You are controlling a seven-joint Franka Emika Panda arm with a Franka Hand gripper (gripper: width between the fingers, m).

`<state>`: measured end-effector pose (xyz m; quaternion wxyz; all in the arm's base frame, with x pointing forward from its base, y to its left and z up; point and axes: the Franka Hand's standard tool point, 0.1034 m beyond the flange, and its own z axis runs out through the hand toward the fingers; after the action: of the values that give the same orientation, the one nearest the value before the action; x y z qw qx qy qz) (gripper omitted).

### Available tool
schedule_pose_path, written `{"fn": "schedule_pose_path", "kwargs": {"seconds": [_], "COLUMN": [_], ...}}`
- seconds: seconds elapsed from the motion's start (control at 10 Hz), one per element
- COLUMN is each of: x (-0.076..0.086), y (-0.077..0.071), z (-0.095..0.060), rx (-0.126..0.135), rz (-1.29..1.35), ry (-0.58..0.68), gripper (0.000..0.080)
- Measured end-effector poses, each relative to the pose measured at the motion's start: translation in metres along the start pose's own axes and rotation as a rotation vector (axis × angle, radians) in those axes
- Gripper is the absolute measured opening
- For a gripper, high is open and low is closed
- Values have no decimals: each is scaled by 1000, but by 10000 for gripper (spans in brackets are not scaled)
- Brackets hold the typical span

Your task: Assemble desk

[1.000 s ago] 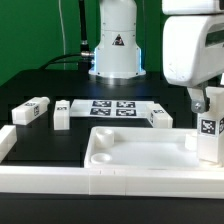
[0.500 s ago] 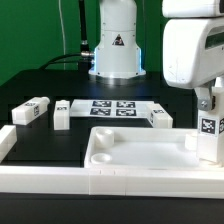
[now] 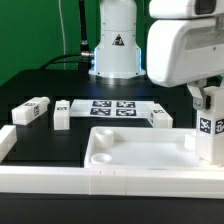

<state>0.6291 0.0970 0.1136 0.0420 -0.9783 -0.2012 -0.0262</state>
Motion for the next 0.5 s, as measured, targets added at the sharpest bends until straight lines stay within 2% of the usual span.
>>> {"fn": "schedule_pose_path", "kwargs": {"seconds": [0.5], "x": [1], "y": [0], "z": [0], "rx": [18], "rz": [539], "ry": [4], "gripper": [290]}}
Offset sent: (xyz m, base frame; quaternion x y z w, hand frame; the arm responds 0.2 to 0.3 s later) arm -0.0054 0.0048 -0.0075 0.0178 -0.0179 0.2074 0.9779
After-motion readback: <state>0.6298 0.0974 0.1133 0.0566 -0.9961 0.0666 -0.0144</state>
